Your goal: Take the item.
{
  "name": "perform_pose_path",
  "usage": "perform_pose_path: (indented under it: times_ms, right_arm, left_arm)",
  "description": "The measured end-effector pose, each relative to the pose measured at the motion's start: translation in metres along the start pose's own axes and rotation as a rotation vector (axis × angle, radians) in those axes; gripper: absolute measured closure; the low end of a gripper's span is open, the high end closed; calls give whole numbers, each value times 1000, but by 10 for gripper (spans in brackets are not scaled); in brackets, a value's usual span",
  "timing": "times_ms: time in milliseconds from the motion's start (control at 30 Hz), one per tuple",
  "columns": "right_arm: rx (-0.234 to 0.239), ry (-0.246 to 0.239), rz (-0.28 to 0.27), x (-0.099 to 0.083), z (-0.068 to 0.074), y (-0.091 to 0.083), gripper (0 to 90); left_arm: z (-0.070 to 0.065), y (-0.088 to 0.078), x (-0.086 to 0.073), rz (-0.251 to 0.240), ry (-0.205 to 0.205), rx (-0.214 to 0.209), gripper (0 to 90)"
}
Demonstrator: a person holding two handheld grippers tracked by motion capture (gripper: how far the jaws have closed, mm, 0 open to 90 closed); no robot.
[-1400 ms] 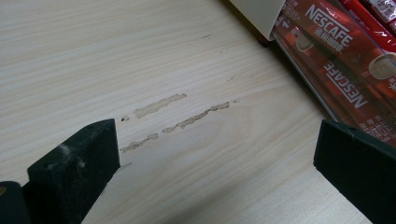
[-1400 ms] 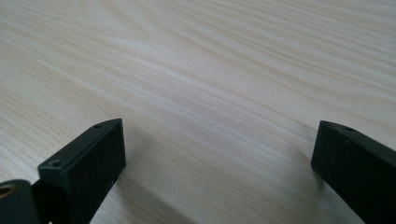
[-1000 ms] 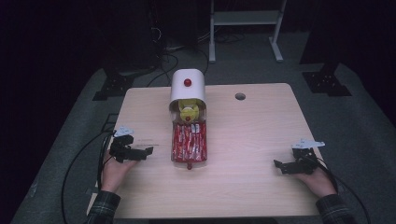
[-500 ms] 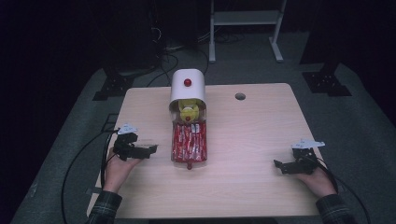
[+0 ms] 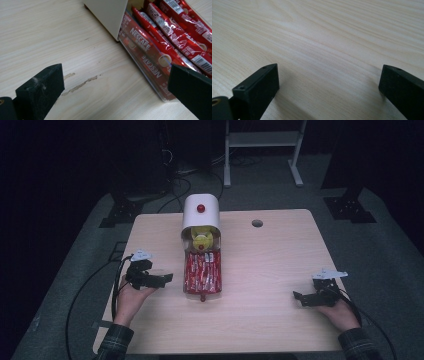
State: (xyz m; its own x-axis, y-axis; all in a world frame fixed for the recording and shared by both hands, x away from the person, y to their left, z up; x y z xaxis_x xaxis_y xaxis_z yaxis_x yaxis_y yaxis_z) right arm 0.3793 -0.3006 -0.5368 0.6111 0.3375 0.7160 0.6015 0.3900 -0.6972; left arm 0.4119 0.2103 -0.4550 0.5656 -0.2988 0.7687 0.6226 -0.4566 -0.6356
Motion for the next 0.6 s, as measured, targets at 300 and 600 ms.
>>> perform_pose_path:
  times_ms: [300,600]
  right_arm:
    - [1,-1,1,0,0,0,21]
    - [1,-1,1,0,0,0,21]
  left_arm:
    - [-9,2,11,-10,24,-13,3]
    - [-15,4,16,-12,33,-30,3]
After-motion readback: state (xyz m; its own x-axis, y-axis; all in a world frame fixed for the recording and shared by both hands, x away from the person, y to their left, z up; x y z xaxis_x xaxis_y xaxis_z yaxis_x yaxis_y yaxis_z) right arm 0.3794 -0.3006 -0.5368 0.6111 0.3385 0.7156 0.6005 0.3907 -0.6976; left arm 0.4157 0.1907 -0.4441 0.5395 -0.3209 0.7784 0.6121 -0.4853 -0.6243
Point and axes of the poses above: each handheld gripper's, and its own axes: y roughly forward along the jaws, x roughly out of its top, z roughly to its left, the point moved 7 cm from there along y, roughly forward along the jaws, and after that the axes turned 2 degrees about x, right-handed, at the moved point
